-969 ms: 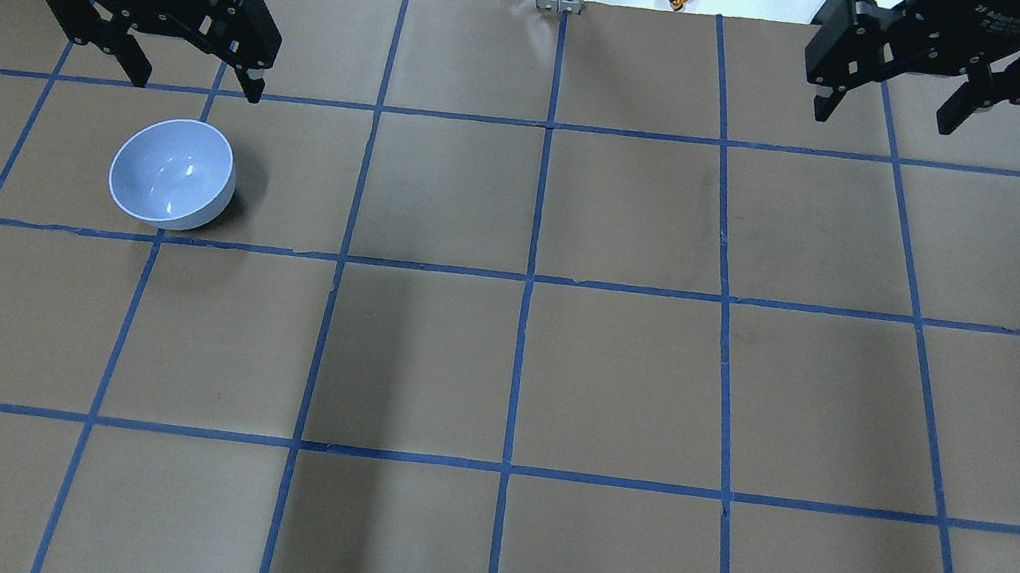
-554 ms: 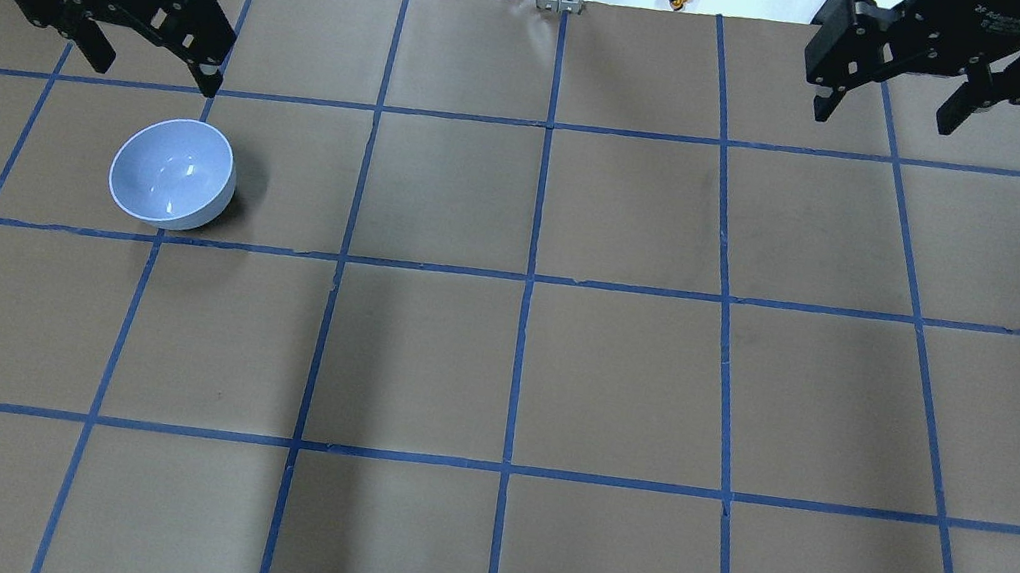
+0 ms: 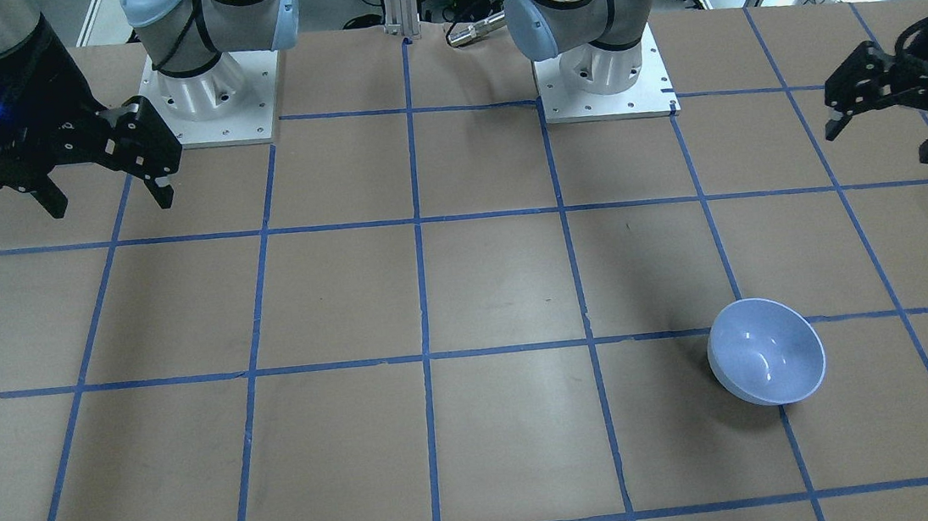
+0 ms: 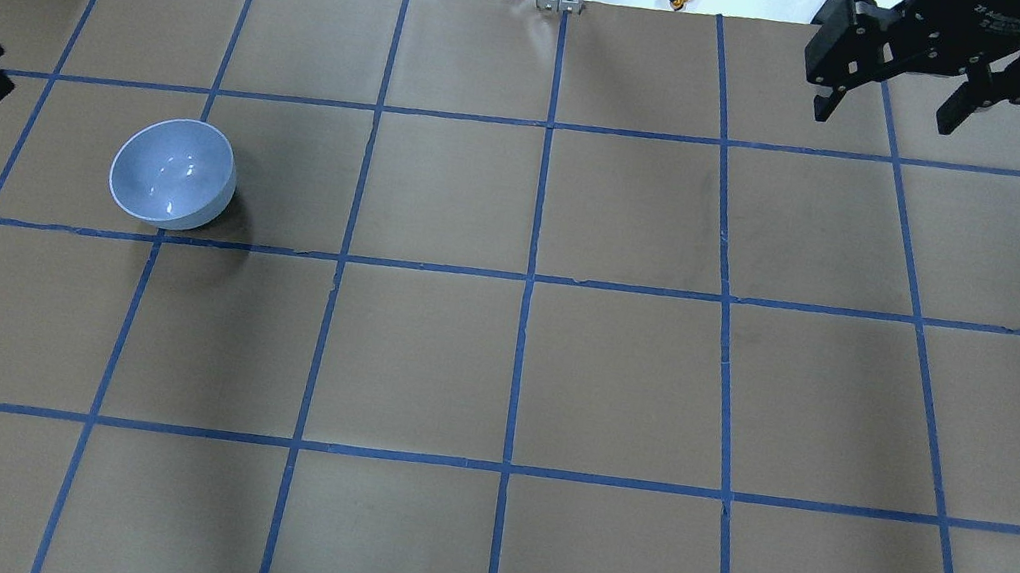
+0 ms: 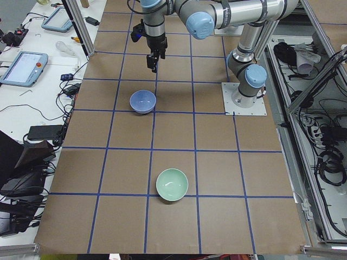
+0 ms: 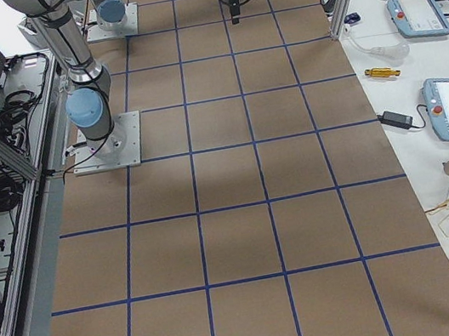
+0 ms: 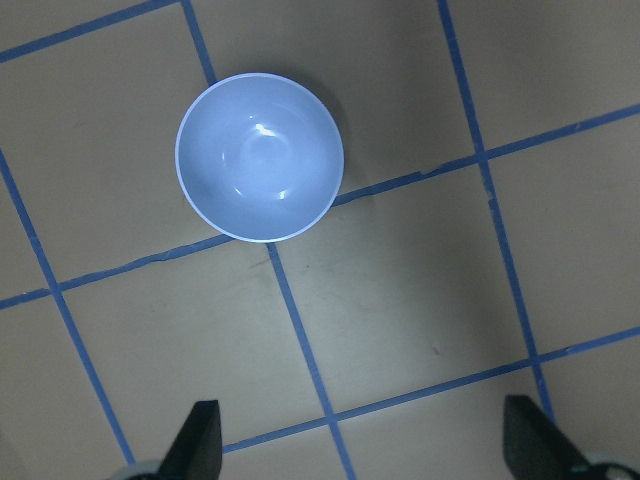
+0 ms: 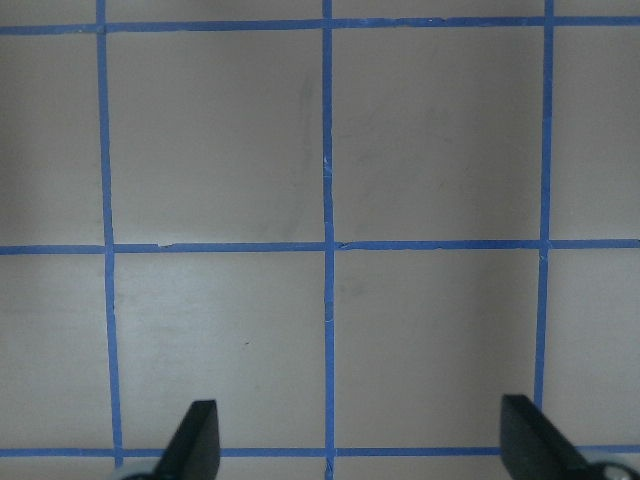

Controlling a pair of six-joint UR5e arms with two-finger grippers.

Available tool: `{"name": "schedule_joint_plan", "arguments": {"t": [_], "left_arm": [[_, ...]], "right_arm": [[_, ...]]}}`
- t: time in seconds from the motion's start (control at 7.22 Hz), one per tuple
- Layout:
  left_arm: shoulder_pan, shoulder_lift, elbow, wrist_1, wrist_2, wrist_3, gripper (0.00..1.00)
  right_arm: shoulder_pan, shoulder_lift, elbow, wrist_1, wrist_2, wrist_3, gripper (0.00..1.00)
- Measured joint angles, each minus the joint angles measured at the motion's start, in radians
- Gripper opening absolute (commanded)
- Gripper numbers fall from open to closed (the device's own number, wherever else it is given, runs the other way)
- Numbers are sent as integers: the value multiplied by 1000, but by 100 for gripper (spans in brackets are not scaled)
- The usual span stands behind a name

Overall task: Stack green bowl on blue bowl
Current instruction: 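Move the left gripper toward the mint-green bowl near the robot, then lower the left gripper onto the green bowl rim and close it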

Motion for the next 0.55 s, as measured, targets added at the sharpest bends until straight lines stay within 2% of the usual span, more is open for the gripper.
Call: {"name": "schedule_joint_plan", "arguments": {"t": [0.28, 0.55], "left_arm": [[202, -55, -11, 16, 1, 377, 100], [346, -162, -22, 129, 37, 755, 100]], "right_arm": [[0, 0, 0, 0, 0, 0, 100], [0, 0, 0, 0, -1, 0, 100]]}}
